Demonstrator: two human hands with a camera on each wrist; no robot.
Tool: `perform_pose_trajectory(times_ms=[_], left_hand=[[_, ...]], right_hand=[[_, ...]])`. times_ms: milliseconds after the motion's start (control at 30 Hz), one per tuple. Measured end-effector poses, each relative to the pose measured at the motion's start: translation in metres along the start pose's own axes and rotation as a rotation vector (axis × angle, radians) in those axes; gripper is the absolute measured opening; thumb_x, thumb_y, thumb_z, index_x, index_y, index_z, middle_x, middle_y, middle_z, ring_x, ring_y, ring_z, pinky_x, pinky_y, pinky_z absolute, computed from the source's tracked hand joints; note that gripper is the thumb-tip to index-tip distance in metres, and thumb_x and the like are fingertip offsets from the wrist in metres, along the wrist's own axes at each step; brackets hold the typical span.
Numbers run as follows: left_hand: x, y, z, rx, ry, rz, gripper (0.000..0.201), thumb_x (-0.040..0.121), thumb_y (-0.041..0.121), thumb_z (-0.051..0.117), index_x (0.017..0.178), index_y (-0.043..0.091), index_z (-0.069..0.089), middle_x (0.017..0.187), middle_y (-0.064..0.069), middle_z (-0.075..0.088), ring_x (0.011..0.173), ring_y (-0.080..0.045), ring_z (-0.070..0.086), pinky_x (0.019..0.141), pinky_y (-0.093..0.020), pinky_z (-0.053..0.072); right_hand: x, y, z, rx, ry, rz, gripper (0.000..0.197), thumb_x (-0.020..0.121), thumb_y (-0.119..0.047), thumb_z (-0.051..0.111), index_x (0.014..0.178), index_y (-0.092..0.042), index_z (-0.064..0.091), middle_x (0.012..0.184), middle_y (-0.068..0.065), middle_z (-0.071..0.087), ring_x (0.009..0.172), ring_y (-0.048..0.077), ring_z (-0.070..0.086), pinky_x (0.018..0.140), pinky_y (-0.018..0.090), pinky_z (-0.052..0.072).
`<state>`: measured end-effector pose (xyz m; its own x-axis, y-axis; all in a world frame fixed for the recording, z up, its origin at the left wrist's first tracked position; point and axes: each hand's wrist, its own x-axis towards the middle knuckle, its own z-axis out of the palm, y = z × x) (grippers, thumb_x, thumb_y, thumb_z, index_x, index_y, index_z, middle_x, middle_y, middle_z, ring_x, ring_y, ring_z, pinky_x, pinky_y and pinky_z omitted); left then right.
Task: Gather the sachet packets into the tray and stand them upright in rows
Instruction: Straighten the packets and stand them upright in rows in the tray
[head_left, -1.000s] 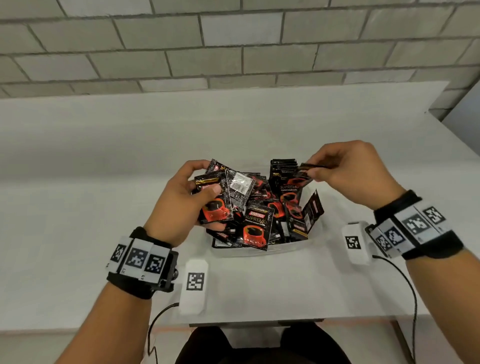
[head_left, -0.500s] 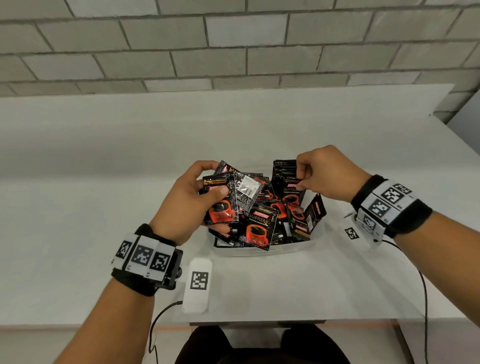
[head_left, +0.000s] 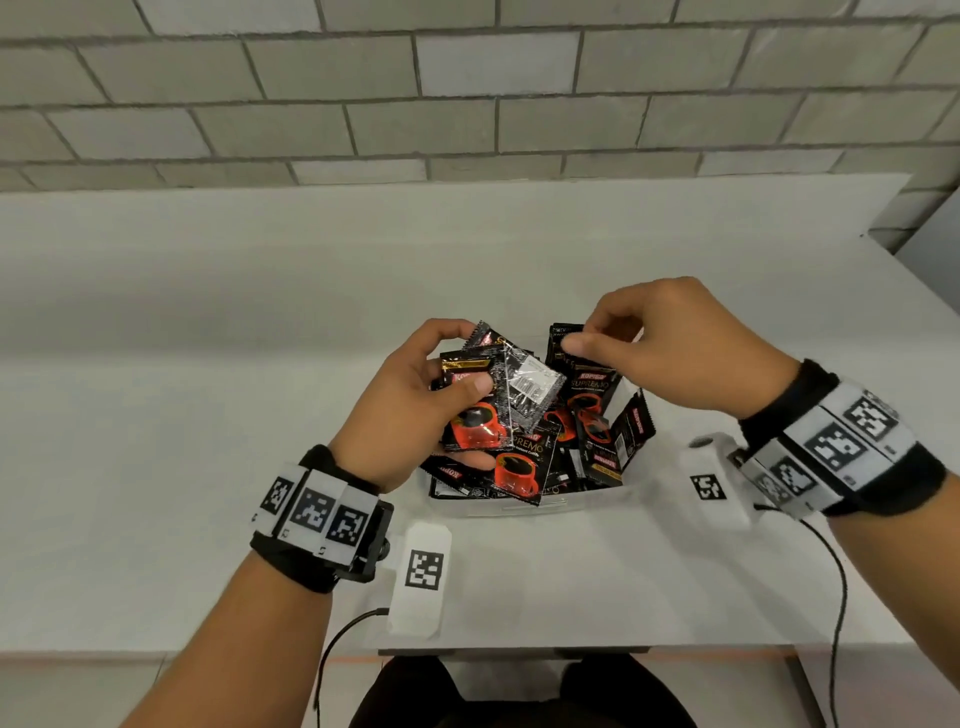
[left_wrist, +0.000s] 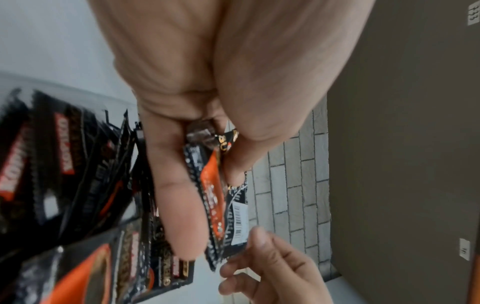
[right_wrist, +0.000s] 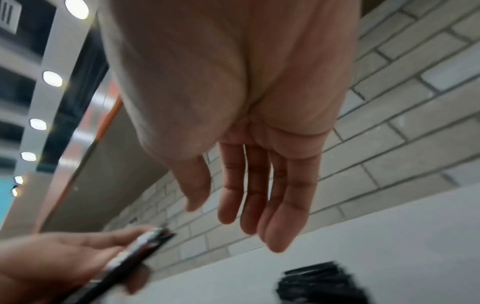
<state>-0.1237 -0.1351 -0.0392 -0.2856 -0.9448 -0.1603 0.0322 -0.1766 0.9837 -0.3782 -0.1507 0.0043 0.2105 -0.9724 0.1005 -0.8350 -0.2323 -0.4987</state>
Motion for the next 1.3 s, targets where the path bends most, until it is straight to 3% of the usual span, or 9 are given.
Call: perform_pose_trajectory(times_ms=[167, 300, 400, 500, 700, 933, 1000, 1100, 1300], left_hand=[[0.0, 0.001, 0.006, -0.04, -0.043, 0.027, 0.038, 0.095, 0.007, 0.066, 0.125, 0.027, 0.057, 0.109, -0.013, 0.072, 0.086, -0.045, 0.073, 0.057, -0.052, 0.06], [-0.002, 0.0, -0.002, -0.006, 0.045, 0.03, 0.041, 0.095, 0.007, 0.066, 0.127, 0.029, 0.054, 0.11, -0.019, 0.07, 0.086, -0.04, 0.074, 0.058, -0.052, 0.061], [-0.002, -0.001, -0.001, 0.065, 0.065, 0.038, 0.032, 0.096, 0.01, 0.067, 0.115, 0.031, 0.052, 0.107, -0.024, 0.066, 0.089, -0.043, 0.072, 0.059, -0.051, 0.061], [-0.002, -0.003, 0.01, 0.074, 0.041, 0.049, 0.009, 0.098, 0.016, 0.064, 0.105, 0.016, 0.059, 0.098, -0.026, 0.06, 0.084, -0.036, 0.07, 0.06, -0.045, 0.063], [-0.002, 0.0, 0.015, -0.163, -0.02, -0.022, 0.032, 0.106, 0.025, 0.049, 0.117, -0.001, 0.066, 0.106, -0.021, 0.073, 0.095, -0.033, 0.073, 0.077, -0.054, 0.061], [-0.004, -0.004, 0.007, -0.027, -0.019, -0.01, 0.003, 0.101, 0.005, 0.057, 0.103, 0.003, 0.058, 0.101, -0.01, 0.068, 0.084, -0.031, 0.075, 0.059, -0.049, 0.063], [-0.005, -0.002, 0.006, 0.039, -0.076, -0.002, 0.002, 0.101, 0.005, 0.057, 0.103, 0.005, 0.059, 0.101, -0.011, 0.069, 0.082, -0.032, 0.075, 0.057, -0.049, 0.063], [-0.007, -0.001, 0.006, 0.094, -0.141, 0.016, 0.006, 0.1, 0.007, 0.059, 0.103, 0.01, 0.064, 0.11, -0.017, 0.067, 0.09, -0.042, 0.073, 0.058, -0.047, 0.063], [-0.002, -0.005, -0.002, 0.073, 0.023, 0.078, 0.014, 0.097, 0.002, 0.062, 0.107, 0.012, 0.067, 0.106, -0.009, 0.068, 0.082, -0.027, 0.073, 0.058, -0.047, 0.062]], right_hand=[[-0.017, -0.025, 0.011, 0.325, -0.127, 0.066, 0.012, 0.084, -0.03, 0.08, 0.091, -0.024, 0.075, 0.071, 0.002, 0.073, 0.059, 0.026, 0.071, 0.058, 0.042, 0.061], [-0.015, -0.012, 0.01, 0.389, 0.237, 0.101, 0.01, 0.084, -0.022, 0.079, 0.087, -0.026, 0.071, 0.066, 0.003, 0.069, 0.059, 0.025, 0.069, 0.059, 0.034, 0.055], [-0.02, -0.022, 0.011, 0.288, 0.408, -0.03, 0.018, 0.084, -0.019, 0.075, 0.098, -0.028, 0.069, 0.064, -0.005, 0.064, 0.055, 0.013, 0.061, 0.06, 0.026, 0.052], [-0.032, -0.044, 0.03, 0.057, 0.248, -0.154, 0.022, 0.085, -0.017, 0.067, 0.106, -0.024, 0.069, 0.061, -0.012, 0.058, 0.055, 0.009, 0.059, 0.061, 0.03, 0.052], [-0.048, -0.061, 0.053, -0.016, 0.036, -0.176, 0.038, 0.087, -0.023, 0.059, 0.124, -0.019, 0.061, 0.062, -0.018, 0.045, 0.061, 0.007, 0.054, 0.061, 0.021, 0.045], [-0.039, -0.051, 0.034, 0.0, 0.118, -0.13, 0.016, 0.084, -0.024, 0.065, 0.098, -0.029, 0.071, 0.067, -0.011, 0.063, 0.06, 0.006, 0.057, 0.064, 0.03, 0.052], [-0.032, -0.044, 0.026, -0.02, 0.184, -0.139, 0.025, 0.082, -0.03, 0.072, 0.107, -0.033, 0.068, 0.084, -0.013, 0.061, 0.065, 0.0, 0.055, 0.068, 0.03, 0.052], [-0.026, -0.035, 0.022, 0.112, 0.077, -0.086, 0.043, 0.082, -0.028, 0.08, 0.123, -0.033, 0.066, 0.094, -0.014, 0.063, 0.066, 0.003, 0.062, 0.071, 0.019, 0.052], [-0.016, -0.01, 0.012, 0.146, 0.041, 0.089, 0.018, 0.081, -0.021, 0.082, 0.089, -0.032, 0.071, 0.074, -0.011, 0.069, 0.063, 0.004, 0.063, 0.06, 0.009, 0.045]])
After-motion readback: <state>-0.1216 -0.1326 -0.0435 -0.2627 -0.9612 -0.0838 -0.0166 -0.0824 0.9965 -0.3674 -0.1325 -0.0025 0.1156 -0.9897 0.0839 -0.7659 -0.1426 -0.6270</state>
